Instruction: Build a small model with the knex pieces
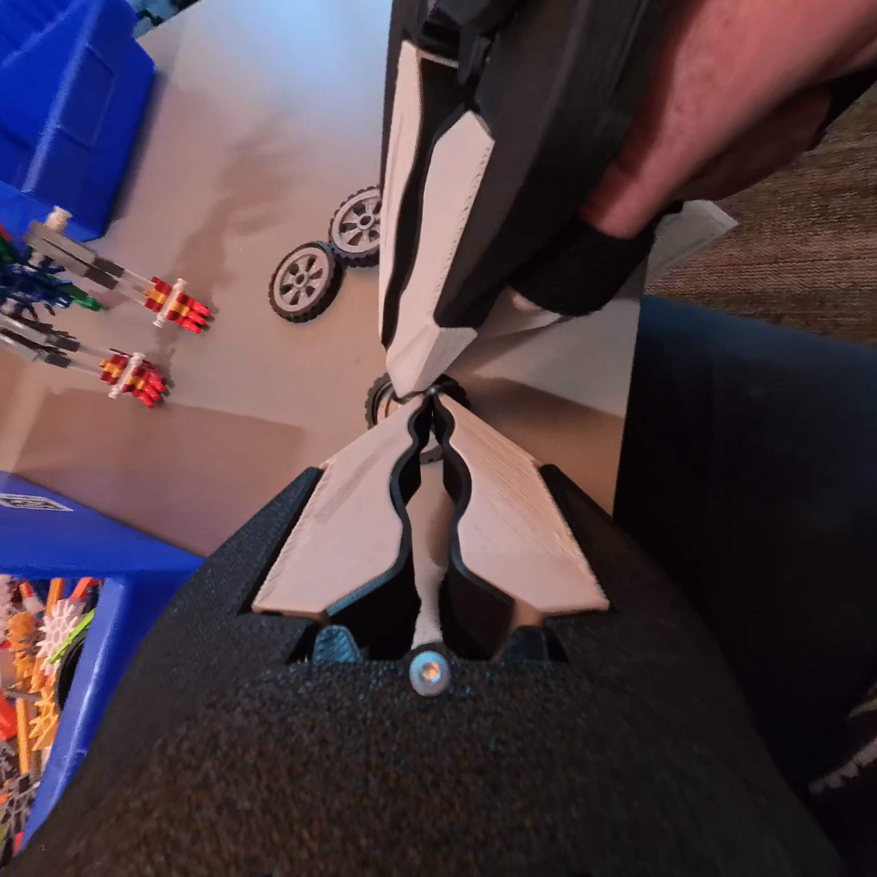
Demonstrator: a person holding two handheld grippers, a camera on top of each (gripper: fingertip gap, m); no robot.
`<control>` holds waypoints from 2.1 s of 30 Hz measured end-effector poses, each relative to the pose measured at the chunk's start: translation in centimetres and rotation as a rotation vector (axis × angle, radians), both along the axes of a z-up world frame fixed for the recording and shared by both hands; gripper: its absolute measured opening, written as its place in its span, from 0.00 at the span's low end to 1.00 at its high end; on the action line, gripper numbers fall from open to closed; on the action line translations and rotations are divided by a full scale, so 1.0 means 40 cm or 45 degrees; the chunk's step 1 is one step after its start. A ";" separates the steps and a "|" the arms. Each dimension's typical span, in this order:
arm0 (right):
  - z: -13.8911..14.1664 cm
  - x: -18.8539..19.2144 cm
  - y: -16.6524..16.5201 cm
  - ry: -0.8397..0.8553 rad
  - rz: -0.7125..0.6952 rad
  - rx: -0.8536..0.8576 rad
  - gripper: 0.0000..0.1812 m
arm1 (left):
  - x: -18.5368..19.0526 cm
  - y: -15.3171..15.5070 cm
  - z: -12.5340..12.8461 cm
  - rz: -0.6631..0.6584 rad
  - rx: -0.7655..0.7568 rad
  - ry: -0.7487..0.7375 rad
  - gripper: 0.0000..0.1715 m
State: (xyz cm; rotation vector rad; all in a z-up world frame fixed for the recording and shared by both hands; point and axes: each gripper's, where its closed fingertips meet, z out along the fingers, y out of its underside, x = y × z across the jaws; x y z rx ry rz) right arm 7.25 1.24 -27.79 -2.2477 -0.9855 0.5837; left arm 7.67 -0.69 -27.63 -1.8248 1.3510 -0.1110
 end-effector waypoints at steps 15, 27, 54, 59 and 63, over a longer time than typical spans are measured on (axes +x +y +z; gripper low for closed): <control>0.022 0.000 -0.005 0.003 0.065 0.226 0.03 | -0.040 0.012 0.004 -0.040 -0.499 -0.258 0.22; 0.108 -0.016 -0.013 0.148 0.140 0.426 0.03 | 0.008 -0.008 0.046 -0.218 -0.765 -0.485 0.14; 0.138 -0.013 -0.036 0.230 0.265 0.525 0.02 | 0.002 -0.020 0.090 -0.402 -0.594 -0.508 0.04; 0.134 -0.009 -0.004 -0.056 0.138 0.718 0.02 | 0.003 0.009 0.086 -0.270 -0.645 -0.556 0.03; 0.120 -0.008 0.010 -0.241 0.078 0.829 0.02 | 0.000 0.019 0.072 -0.222 -0.659 -0.546 0.03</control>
